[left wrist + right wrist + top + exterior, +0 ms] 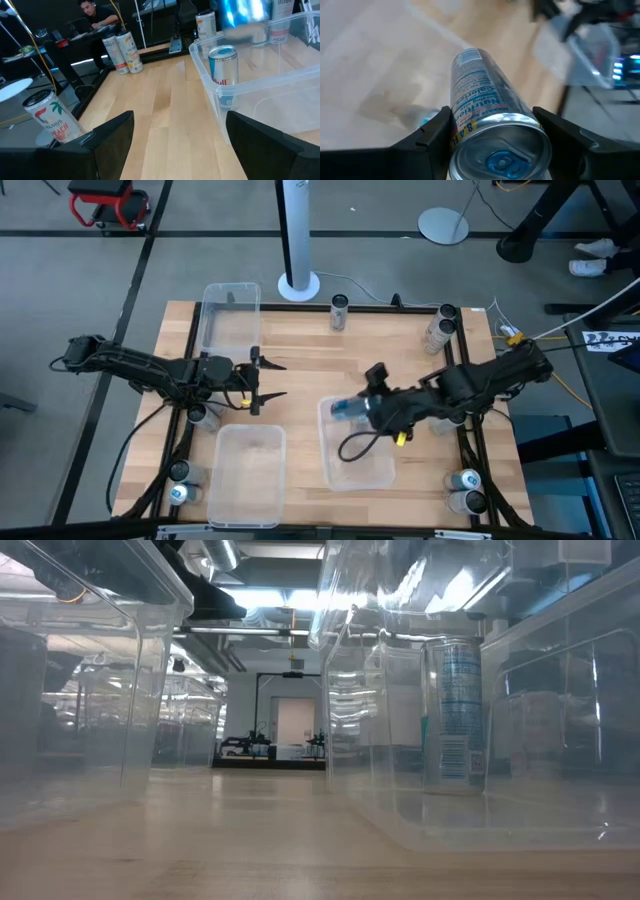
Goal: Sort soda cans
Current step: Put the top right blue soda can into the bottom right transparent bin
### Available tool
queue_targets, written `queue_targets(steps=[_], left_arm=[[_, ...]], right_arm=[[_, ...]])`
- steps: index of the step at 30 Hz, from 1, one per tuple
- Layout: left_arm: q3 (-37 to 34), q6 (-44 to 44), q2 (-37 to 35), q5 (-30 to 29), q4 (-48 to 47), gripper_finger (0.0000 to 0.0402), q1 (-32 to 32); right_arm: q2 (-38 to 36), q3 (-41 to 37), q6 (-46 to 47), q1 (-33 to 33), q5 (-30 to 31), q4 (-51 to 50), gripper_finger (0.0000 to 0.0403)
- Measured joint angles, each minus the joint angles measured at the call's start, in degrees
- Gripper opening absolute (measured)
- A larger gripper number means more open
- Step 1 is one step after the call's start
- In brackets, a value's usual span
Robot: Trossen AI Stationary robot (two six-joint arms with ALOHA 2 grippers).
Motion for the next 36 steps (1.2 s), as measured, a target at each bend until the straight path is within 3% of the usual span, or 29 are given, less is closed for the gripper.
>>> queue_targets(steps=[8, 14, 24, 36], left_arm=[[0.0, 0.0, 0.0, 0.0, -1.4, 0.0306, 0.0], [0.0, -0.1, 0.0, 0.0, -1.5, 0.0306, 0.0], [0.0, 0.6, 0.0, 0.0, -1.5, 0.0306, 0.0], [0.0, 1.0, 0.0, 0.0, -2.1, 0.0306, 0.0]], right_arm=[[6.4, 0.0, 3.7, 0.0, -9.9, -0.4, 0.0236], [11.0, 0.0, 6.0, 0.4, -13.9, -0.9, 0.0236], [14.7, 0.0, 10.4, 0.4, -15.7, -8.7, 0.0236], [20.2, 0.0, 9.4, 0.4, -14.8, -9.7, 0.0238]])
